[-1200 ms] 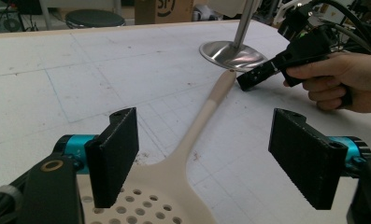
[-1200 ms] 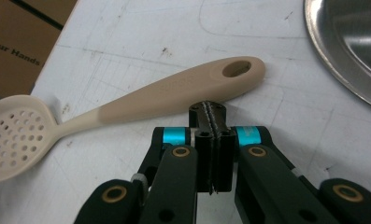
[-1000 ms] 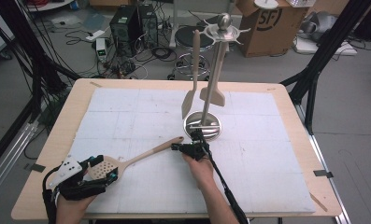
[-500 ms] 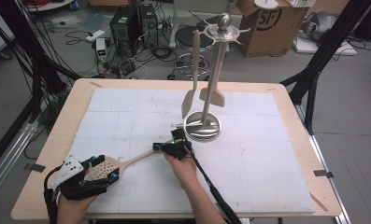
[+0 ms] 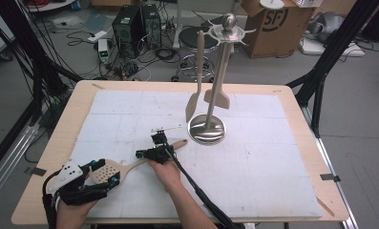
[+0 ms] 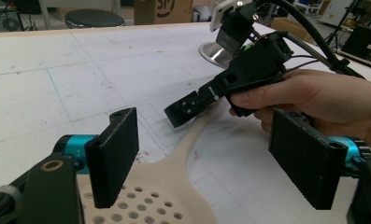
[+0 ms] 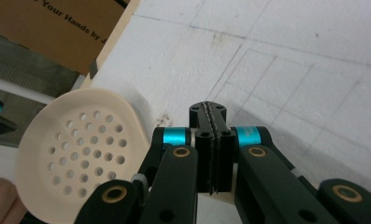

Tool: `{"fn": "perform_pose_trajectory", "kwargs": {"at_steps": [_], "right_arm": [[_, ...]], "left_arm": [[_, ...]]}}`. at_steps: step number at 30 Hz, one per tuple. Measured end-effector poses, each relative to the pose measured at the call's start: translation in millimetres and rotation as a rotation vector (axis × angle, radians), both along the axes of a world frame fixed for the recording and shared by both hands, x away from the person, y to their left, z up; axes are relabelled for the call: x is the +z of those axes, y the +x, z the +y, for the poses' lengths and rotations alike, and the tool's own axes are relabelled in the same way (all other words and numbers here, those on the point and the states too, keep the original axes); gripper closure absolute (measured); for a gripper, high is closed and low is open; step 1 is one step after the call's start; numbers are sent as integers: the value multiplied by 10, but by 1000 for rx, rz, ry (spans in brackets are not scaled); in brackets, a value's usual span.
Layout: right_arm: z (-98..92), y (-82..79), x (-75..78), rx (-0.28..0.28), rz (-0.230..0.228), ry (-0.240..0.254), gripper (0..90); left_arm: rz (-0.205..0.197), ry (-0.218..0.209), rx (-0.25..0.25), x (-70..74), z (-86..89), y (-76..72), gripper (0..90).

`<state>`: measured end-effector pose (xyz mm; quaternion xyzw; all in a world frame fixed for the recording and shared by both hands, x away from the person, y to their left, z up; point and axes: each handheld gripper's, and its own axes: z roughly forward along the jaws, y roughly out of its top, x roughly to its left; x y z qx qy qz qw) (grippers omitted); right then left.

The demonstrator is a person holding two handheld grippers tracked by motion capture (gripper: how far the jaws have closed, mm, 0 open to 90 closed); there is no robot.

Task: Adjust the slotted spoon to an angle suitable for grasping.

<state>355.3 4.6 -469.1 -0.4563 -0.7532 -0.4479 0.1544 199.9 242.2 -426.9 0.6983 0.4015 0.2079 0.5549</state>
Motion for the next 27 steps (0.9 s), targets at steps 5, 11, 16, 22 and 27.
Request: {"fn": "perform_pose_trajectory", "kwargs": {"at_steps": [5,11,16,22,27], "right_arm": [[94,23,48,45,-12,-82,900],[207,-12,66,109,-25,-140,900],[236,-81,108,152,-16,-178,900],[179,-114,134,214,22,-207,900],[81,-167,149,201,16,-221,900]], "left_arm": [[0,2,-2,0,-11,3,250],[1,-3,-1,-3,4,1,250],[-3,-2,-5,6,-3,-6,250],[-5,-9,-1,18,14,-20,250],[-7,-10,3,22,24,-25,250]]}}
